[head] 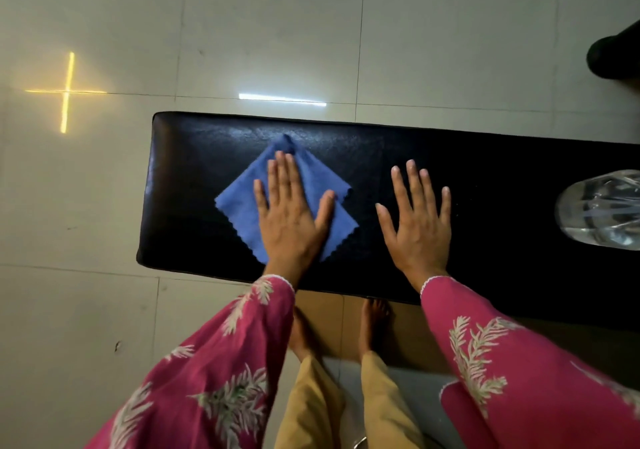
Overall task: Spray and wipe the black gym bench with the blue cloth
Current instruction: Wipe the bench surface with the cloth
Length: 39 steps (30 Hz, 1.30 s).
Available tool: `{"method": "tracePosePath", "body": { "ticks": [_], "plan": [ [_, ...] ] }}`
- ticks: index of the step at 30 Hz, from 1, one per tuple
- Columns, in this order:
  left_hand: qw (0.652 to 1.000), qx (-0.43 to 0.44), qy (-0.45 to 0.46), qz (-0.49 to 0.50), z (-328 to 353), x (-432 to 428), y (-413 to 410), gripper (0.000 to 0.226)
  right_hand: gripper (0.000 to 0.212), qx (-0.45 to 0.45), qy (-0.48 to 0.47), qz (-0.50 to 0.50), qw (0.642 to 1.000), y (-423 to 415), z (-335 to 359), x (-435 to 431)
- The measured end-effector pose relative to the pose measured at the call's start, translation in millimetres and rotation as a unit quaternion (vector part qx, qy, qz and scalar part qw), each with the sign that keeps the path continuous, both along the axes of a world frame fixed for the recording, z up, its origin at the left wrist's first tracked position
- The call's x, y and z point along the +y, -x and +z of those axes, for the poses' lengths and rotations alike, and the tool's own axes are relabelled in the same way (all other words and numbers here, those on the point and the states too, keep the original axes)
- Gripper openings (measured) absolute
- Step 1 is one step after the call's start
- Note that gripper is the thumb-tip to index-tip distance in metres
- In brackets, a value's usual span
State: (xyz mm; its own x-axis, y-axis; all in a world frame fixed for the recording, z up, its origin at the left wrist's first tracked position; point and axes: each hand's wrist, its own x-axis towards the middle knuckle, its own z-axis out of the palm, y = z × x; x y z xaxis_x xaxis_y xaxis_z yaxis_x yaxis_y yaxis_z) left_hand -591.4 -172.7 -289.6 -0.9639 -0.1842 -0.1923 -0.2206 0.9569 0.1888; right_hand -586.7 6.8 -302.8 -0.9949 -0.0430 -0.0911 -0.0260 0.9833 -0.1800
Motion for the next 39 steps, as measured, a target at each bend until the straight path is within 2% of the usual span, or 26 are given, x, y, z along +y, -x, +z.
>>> {"method": "tracePosePath", "body": {
  "ticks": [2, 3, 7, 10, 12, 14, 17, 21, 24, 26, 31, 36, 39],
  "plan": [
    [0.995, 0.001, 0.002, -0.102, -2, 1, -6, 0.082, 0.059, -0.003, 0.002, 0.001, 1.000, 0, 0, 0],
    [0.992, 0.010, 0.007, -0.123, -4, -3, -5, 0.081, 0.059, -0.004, 0.002, 0.001, 1.000, 0, 0, 0],
    [0.999, 0.006, 0.009, -0.041, -2, 2, 1, 0.080, 0.059, -0.009, -0.004, 0.000, 1.000, 0, 0, 0],
    [0.995, -0.001, -0.043, -0.092, 7, -2, 1, 0.079, 0.059, -0.023, -0.002, 0.004, 1.000, 1, 4, 0],
    [0.993, 0.037, -0.066, -0.088, 11, -31, 3, 0.076, 0.061, -0.032, 0.008, 0.003, 0.999, 1, 7, -1],
    [0.996, 0.077, -0.053, 0.000, 11, -68, 5, 0.073, 0.061, -0.030, 0.029, -0.016, 0.999, 2, 11, -7],
    [0.994, 0.056, -0.026, 0.094, 3, -114, 3, 0.073, 0.060, 0.009, 0.054, -0.028, 0.998, 5, 17, -34],
    [0.996, 0.037, -0.011, 0.076, -10, -136, -2, 0.071, 0.057, 0.043, 0.072, 0.064, 0.994, 7, 24, -95],
    [0.995, 0.046, -0.012, 0.084, -11, -135, -3, 0.069, 0.058, 0.012, 0.062, 0.143, 0.988, 7, 17, -141],
    [0.995, 0.048, -0.018, 0.082, -10, -134, -3, 0.069, 0.060, -0.012, 0.036, 0.146, 0.989, 11, 9, -154],
    [0.996, 0.044, -0.016, 0.081, -11, -133, -3, 0.069, 0.060, -0.022, 0.008, 0.077, 0.997, 9, 4, -156],
    [0.997, 0.027, -0.006, 0.071, -10, -133, -3, 0.072, 0.061, -0.010, -0.002, 0.164, 0.986, 14, 1, -131],
    [0.996, 0.017, -0.012, 0.083, -8, -129, -2, 0.073, 0.063, -0.001, 0.001, 0.025, 1.000, 28, 3, -112]
  ]
}}
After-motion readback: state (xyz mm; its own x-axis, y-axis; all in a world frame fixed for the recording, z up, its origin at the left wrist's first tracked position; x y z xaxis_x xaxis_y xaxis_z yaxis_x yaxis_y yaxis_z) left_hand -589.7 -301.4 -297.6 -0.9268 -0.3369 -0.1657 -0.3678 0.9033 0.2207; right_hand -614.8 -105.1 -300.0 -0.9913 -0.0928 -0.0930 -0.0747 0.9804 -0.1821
